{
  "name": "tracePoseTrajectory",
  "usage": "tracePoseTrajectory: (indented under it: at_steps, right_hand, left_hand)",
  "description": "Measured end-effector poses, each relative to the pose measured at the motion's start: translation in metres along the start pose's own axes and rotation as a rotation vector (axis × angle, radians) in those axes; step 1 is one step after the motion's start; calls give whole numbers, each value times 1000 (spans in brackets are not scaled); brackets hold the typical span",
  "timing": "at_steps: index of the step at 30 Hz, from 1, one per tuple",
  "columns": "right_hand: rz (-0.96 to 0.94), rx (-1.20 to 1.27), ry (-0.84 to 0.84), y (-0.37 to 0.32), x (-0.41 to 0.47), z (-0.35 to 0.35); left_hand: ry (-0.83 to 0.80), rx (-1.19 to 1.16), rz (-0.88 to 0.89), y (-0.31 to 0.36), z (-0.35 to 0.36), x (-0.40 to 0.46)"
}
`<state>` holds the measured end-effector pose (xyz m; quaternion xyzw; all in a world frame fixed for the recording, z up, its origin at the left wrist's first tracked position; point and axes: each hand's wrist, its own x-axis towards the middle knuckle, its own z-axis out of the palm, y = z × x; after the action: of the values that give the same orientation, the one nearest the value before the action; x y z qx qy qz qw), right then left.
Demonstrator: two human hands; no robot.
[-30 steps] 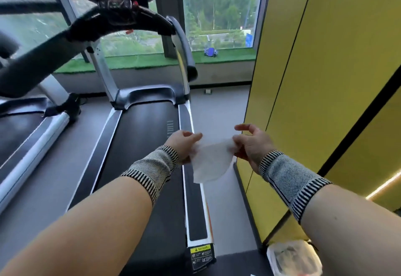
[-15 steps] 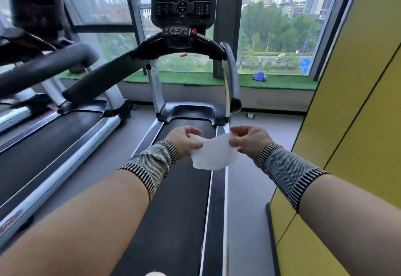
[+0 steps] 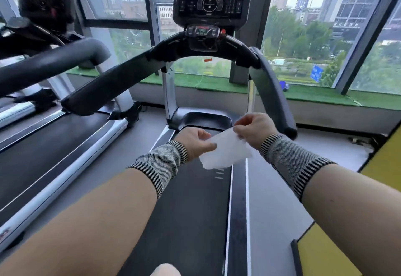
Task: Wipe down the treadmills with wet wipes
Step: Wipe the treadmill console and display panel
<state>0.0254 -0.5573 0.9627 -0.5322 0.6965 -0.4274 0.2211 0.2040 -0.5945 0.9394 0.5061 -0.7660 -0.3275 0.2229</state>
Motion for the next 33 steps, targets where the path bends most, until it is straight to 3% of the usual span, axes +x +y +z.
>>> tracePoseTrajectory:
  at_steps: [8,12,16,23,27,31,33]
  right_hand:
    - [110,28,-123,-122,163,53]
    - [93,30,-230,-181,217,58]
    - [46,50,-315,-217,261,50]
    - [22,110,-291,-216,343,31]
    - [63,208,-169,-199,399,27]
    - [425,462,-370,-186,427,38]
    - [478,591,-437,-182,441,47]
  left_hand:
    - [-192,136,-26,-26,-150,167]
    - [-226,-28,14,-7,-205,215]
    - [-232,24,105,16,-232,256]
    - [-310,29,32,50,-246,330]
    - [-144,-383,-131,61,-252,371]
    - [-84,-694,-216,65,-258,407]
    - [-95,-786,-239,63,-262,425]
